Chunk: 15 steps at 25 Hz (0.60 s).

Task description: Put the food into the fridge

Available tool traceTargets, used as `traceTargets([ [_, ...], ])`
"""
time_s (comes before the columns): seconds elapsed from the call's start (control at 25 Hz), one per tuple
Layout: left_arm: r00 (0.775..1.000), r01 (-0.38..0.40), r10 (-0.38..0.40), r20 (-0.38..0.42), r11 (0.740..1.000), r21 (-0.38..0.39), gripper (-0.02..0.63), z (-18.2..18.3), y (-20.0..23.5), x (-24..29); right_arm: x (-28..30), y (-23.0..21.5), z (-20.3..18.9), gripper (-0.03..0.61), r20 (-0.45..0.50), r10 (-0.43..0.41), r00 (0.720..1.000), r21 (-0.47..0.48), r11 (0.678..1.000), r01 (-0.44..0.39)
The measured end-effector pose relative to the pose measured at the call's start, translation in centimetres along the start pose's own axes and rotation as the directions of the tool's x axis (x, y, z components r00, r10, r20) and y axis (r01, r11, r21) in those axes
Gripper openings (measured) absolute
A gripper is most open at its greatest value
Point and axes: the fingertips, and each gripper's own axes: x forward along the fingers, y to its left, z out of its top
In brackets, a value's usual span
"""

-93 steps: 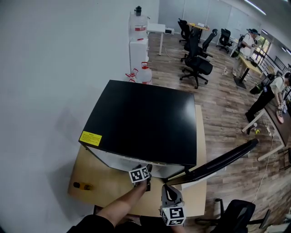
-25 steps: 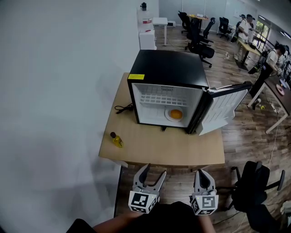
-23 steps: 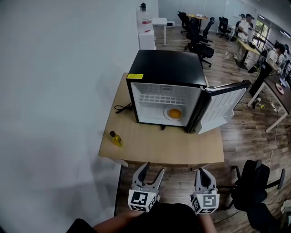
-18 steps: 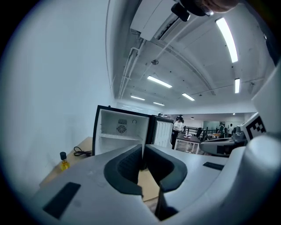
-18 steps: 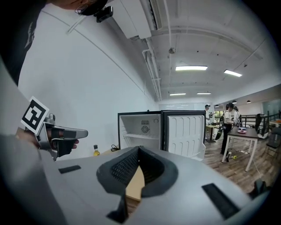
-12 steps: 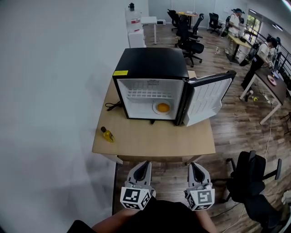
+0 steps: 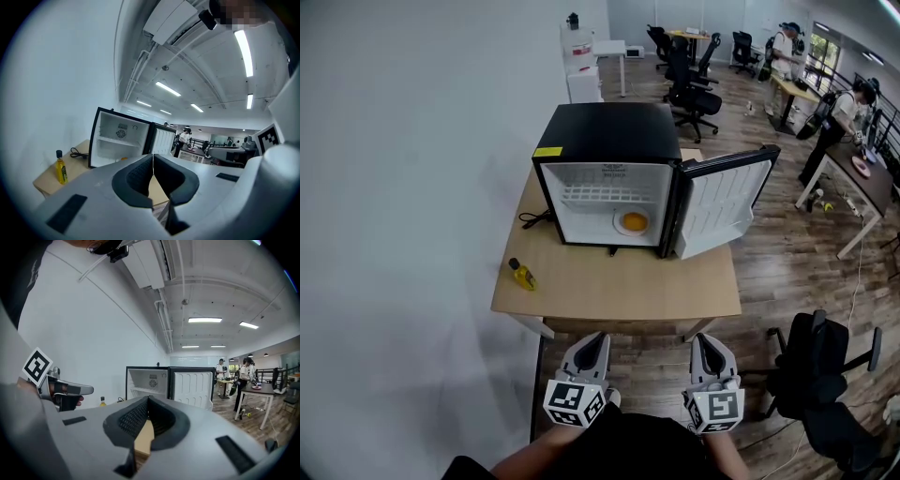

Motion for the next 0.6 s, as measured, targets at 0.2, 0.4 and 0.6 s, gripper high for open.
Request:
traceTargets([
  [0.2,0.999,-0.036,0.036,0.009,0.999,0.003,0.017,-0.4,0.1,-0.5,-1.0,-0.9,0.2,0.060,0.017,0.001,1.000,-0.012,1.000,0.000],
  [0.4,0.998,-0.053,0.053,0.033,0.999,0.004,0.017,0.2,-0.2,-0.5,-1.3,-1.1,-0.3,0.060,0.005,0.011,1.000,-0.030,0.999,-0.011],
  [0.6,0.996,-0.077,0.078,0.048,0.997,-0.004,0.017,0.1,-0.8,-0.9,-1.8,-1.1,-0.2,0.060,0.008,0.021,1.000,-0.042,0.999,-0.021],
])
